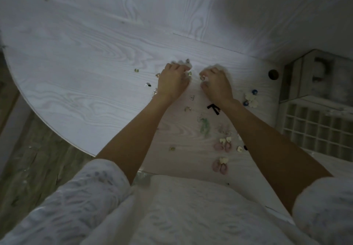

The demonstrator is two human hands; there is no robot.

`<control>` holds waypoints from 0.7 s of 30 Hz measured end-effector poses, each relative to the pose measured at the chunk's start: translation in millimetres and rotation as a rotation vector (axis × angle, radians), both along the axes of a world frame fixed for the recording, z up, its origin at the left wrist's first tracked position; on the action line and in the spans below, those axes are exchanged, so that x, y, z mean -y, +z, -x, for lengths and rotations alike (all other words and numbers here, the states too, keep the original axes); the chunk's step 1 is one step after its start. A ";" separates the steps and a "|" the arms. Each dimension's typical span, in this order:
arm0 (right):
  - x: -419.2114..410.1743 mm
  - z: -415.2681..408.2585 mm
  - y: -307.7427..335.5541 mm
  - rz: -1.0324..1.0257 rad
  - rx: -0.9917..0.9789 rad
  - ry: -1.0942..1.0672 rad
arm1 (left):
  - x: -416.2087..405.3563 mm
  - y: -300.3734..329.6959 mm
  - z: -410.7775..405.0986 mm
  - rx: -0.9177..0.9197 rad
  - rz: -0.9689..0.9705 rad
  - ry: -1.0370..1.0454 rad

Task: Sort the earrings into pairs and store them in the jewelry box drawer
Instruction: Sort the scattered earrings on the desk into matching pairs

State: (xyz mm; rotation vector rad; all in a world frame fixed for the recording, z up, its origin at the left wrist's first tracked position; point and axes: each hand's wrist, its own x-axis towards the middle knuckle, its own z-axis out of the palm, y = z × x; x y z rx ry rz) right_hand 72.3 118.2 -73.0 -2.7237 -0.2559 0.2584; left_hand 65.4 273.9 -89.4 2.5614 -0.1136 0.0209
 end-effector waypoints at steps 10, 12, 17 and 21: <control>9.5 10.3 -8.4 -0.061 0.086 0.092 | -20.2 -9.0 30.7 -0.066 0.068 -0.053; 9.7 18.5 -5.6 -0.073 0.126 0.115 | -28.1 -7.6 43.5 -0.071 0.086 -0.032; 1.1 39.5 -2.0 -0.132 0.065 0.204 | -39.1 -3.4 64.0 -0.054 0.211 0.151; -6.4 42.3 -7.9 -0.142 0.004 0.186 | -43.6 -2.5 63.8 -0.055 0.184 0.198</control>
